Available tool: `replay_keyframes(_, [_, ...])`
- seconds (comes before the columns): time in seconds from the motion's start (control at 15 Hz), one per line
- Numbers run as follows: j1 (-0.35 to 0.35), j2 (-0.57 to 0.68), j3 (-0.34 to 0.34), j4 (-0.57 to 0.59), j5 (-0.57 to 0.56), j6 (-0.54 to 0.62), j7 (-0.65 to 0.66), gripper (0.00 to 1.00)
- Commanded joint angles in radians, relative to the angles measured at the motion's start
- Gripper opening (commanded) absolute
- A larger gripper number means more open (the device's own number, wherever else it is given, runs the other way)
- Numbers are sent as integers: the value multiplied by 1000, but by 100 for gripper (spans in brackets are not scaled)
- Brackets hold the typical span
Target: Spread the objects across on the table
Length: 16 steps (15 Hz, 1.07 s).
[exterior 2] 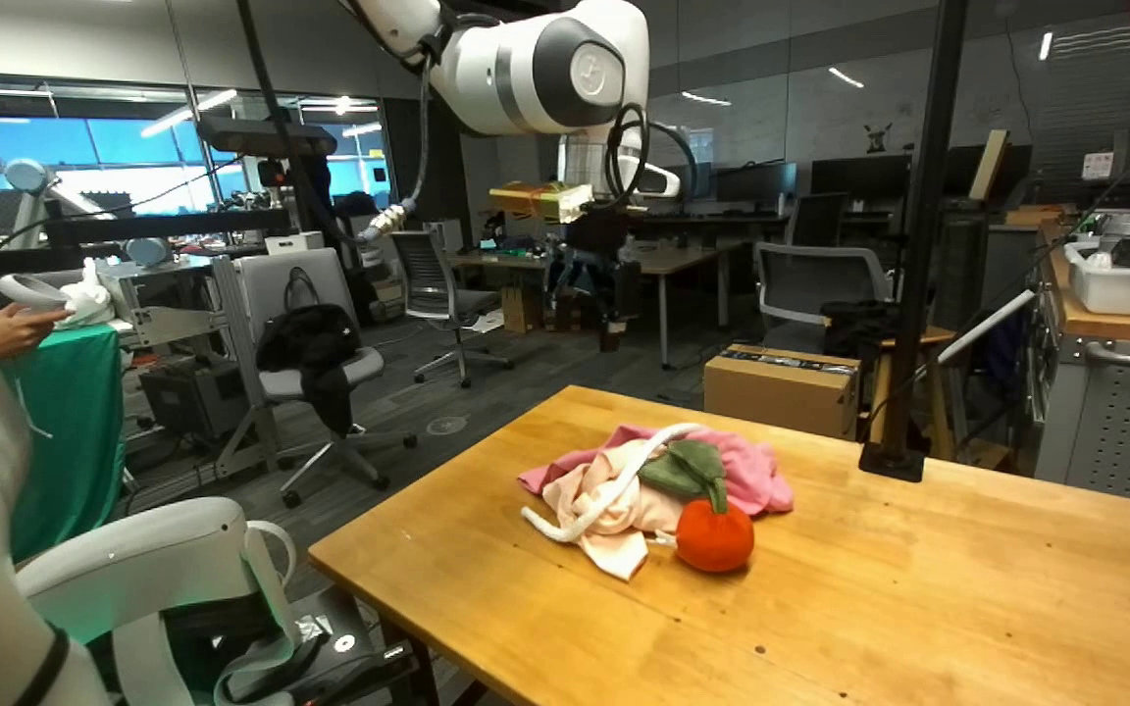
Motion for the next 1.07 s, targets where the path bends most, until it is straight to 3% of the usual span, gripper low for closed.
replay_keyframes(0.0, [10,72,-23,66,-44,-29,7,100])
replay_keyframes(1.0, [14,191,-42,38,-46,157,-147,100])
